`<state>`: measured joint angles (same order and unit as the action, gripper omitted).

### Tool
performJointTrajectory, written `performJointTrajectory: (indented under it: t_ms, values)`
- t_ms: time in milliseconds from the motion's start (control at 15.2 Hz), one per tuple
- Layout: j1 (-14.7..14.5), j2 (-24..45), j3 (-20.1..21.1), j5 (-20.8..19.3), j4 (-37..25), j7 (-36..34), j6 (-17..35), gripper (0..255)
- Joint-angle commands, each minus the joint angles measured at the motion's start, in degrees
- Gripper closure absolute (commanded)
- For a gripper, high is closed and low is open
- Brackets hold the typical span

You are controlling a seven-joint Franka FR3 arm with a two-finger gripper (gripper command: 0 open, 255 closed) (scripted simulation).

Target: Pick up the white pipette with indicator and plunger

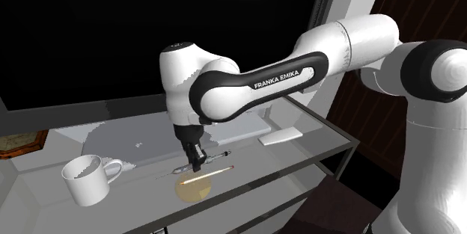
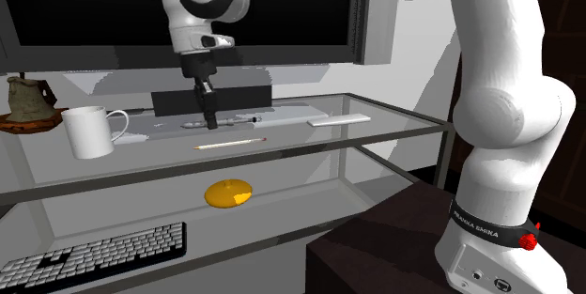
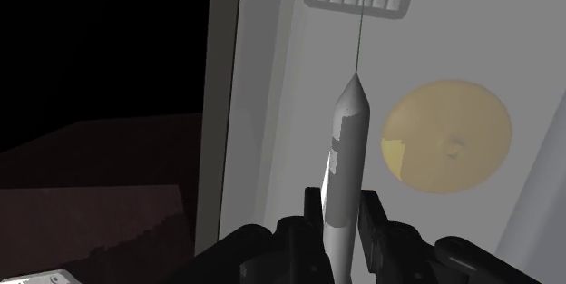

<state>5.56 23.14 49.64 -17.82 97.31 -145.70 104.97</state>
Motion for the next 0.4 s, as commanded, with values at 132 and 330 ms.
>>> performJointTrajectory:
  t_ms: [132,330]
  values:
    - [0.0,-0.8,0.4,0.8,-2.2,0.5,-2.7,255]
    - [0.0,-1.0,0.5,1.0,-2.8,0.7,-3.5,255]
